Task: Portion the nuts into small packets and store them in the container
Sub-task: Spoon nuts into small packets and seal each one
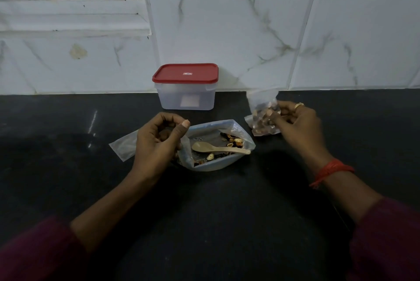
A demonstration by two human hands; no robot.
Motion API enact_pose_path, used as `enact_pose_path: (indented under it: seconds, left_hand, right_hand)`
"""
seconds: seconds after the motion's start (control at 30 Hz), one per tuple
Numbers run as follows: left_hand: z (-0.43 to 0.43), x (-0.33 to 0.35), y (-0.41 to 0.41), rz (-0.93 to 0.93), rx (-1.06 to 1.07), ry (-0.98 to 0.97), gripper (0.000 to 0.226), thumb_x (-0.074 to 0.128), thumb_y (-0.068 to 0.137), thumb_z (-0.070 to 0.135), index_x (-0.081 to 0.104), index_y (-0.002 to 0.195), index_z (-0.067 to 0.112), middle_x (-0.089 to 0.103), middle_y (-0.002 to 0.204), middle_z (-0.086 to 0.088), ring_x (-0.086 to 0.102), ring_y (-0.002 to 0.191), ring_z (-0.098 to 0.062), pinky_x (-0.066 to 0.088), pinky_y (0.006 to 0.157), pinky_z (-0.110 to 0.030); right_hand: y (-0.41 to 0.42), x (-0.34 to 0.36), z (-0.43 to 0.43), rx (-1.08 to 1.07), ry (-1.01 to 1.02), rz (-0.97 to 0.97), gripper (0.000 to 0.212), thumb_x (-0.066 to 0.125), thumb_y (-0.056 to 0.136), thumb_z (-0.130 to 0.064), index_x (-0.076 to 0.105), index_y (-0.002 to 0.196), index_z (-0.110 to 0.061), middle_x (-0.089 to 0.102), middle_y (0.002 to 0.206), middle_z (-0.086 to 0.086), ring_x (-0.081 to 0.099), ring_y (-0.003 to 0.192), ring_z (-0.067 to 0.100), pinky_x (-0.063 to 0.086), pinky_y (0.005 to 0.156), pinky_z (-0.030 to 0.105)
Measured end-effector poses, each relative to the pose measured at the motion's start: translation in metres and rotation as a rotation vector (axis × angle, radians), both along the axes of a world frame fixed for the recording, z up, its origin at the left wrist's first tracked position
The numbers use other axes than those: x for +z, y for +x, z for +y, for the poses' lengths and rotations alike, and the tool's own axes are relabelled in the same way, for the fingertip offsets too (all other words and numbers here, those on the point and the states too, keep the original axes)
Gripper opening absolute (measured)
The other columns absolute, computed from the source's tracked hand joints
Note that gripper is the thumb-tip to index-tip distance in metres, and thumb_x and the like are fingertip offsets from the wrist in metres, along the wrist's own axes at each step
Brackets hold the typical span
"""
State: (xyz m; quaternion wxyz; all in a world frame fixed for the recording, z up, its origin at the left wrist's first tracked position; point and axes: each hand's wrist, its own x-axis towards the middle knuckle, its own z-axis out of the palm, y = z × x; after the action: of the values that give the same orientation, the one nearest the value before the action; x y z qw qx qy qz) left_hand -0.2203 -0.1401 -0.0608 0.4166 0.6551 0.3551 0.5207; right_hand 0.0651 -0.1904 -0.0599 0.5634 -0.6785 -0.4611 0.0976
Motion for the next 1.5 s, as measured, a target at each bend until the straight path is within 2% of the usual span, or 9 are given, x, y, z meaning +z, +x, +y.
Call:
enact_pose_path:
  seconds: [0.2,0.33,0.6,0.77,0.83,0.93,1.07,1.2,1.5]
  left_hand:
    - [0.002,0.0,-0.002,-0.007,0.009,0.007,0.009,0.066,0.092,0.017,0.064,0.101,0.014,0.067,0.087,0.002,0.062,0.065,-0.007,0.053,0.054,-0.022]
    - [0.004,0.0,-0.002,-0.005,0.039,0.011,0.007,0.065,0.093,0.016,0.063,0.1,0.014,0.066,0.089,0.001,0.062,0.065,-0.006,0.053,0.053,-0.021]
    - [0.017,0.0,-0.012,-0.016,0.215,0.047,0.007,0.064,0.095,0.017,0.062,0.101,0.018,0.066,0.094,-0.001,0.062,0.074,-0.012,0.051,0.058,-0.019]
    - [0.046,0.005,-0.042,0.695,0.447,0.29,0.015,0.067,0.093,0.022,0.062,0.107,0.02,0.064,0.103,0.005,0.058,0.086,-0.009,0.051,0.074,-0.03]
    - [0.056,0.004,-0.055,0.859,0.461,0.285,0.019,0.069,0.091,0.031,0.066,0.107,0.02,0.067,0.107,0.0,0.057,0.088,-0.011,0.05,0.072,-0.032]
    - [0.064,-0.002,-0.062,1.004,0.462,0.226,0.036,0.07,0.086,0.049,0.067,0.11,0.022,0.066,0.11,-0.003,0.059,0.091,-0.014,0.051,0.071,-0.032]
    - [0.065,-0.009,-0.059,1.157,0.43,0.131,0.06,0.065,0.08,0.069,0.064,0.118,0.023,0.063,0.119,-0.004,0.062,0.102,-0.021,0.056,0.079,-0.039]
    - [0.063,-0.012,-0.057,1.22,0.454,0.209,0.056,0.059,0.082,0.073,0.065,0.115,0.029,0.062,0.118,-0.003,0.061,0.103,-0.021,0.059,0.078,-0.042]
    - [0.059,-0.008,-0.059,1.154,0.454,0.429,0.025,0.058,0.097,0.037,0.068,0.11,0.017,0.068,0.104,-0.003,0.062,0.083,-0.014,0.05,0.071,-0.029]
  right_hand:
    - [-0.006,-0.004,-0.001,-0.004,-0.133,-0.215,0.037,0.077,0.085,-0.024,0.069,0.12,-0.028,0.065,0.085,-0.017,0.063,0.074,-0.007,0.046,0.073,0.006]
    - [-0.005,-0.003,-0.003,-0.033,-0.066,-0.327,0.032,0.076,0.083,-0.013,0.07,0.113,-0.024,0.067,0.097,-0.009,0.067,0.083,0.005,0.054,0.087,0.023]
    - [-0.005,-0.007,-0.001,-0.044,-0.043,-0.545,0.027,0.075,0.082,-0.017,0.076,0.106,-0.029,0.057,0.115,0.0,0.06,0.098,0.012,0.049,0.085,0.029]
    - [-0.029,0.003,-0.008,0.088,0.187,-0.565,0.024,0.071,0.085,-0.012,0.073,0.106,-0.023,0.057,0.114,0.001,0.058,0.09,0.009,0.049,0.08,0.019]
    - [-0.044,0.004,-0.014,0.187,0.222,-0.645,0.021,0.07,0.088,-0.014,0.072,0.108,-0.02,0.057,0.115,0.002,0.056,0.096,0.007,0.048,0.08,0.015]
    - [-0.066,0.002,-0.022,0.379,0.253,-0.796,0.021,0.065,0.09,-0.018,0.074,0.11,-0.017,0.06,0.112,0.002,0.059,0.099,0.011,0.053,0.084,0.028]
    - [-0.083,-0.006,-0.027,0.542,0.257,-0.964,0.022,0.066,0.089,-0.02,0.075,0.109,-0.019,0.063,0.111,0.001,0.062,0.096,0.015,0.053,0.08,0.033]
    - [-0.083,-0.008,-0.026,0.548,0.268,-0.94,0.02,0.066,0.09,-0.021,0.075,0.108,-0.021,0.064,0.11,0.0,0.063,0.095,0.015,0.054,0.079,0.035]
    - [-0.081,-0.007,-0.026,0.516,0.275,-0.904,0.021,0.067,0.089,-0.02,0.074,0.109,-0.02,0.065,0.108,-0.001,0.064,0.097,0.013,0.055,0.079,0.036]
